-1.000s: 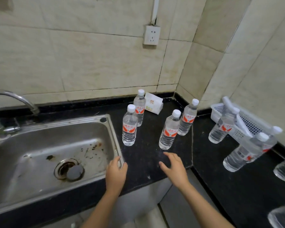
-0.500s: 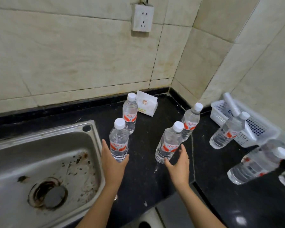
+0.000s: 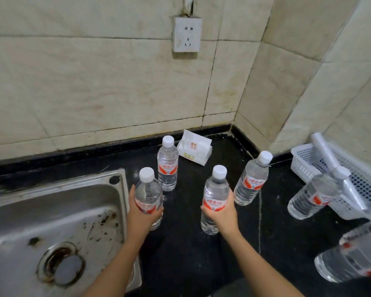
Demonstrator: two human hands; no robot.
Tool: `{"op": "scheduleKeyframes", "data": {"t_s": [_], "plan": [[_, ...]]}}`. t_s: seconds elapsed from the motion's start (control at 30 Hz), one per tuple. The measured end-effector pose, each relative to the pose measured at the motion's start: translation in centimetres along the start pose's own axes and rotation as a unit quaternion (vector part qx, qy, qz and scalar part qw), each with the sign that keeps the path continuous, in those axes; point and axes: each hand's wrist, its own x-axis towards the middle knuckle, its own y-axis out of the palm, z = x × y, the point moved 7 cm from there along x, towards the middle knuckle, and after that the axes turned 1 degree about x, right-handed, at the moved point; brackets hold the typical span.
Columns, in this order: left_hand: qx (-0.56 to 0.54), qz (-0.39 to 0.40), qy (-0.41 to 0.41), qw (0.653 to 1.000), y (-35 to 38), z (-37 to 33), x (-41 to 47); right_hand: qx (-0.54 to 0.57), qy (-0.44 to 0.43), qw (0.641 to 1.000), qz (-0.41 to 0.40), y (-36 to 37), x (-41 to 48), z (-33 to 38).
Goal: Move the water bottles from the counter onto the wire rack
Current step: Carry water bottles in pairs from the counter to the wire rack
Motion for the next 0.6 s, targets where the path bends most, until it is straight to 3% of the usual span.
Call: {"op": "scheduleKeyframes", "data": {"t_s": [0.3, 0.6], "plan": [[0.059, -0.039, -0.034, 0.997, 0.9, -0.7, -0.7, -0.024, 0.032, 0.999, 0.024, 0.7, 3.3, -0.5], [0.104, 0.012, -0.022, 0.994, 2.2, -1.7, -2.3, -0.014, 0.018, 0.999, 0.035, -0.4, 0.1, -0.9]]}}
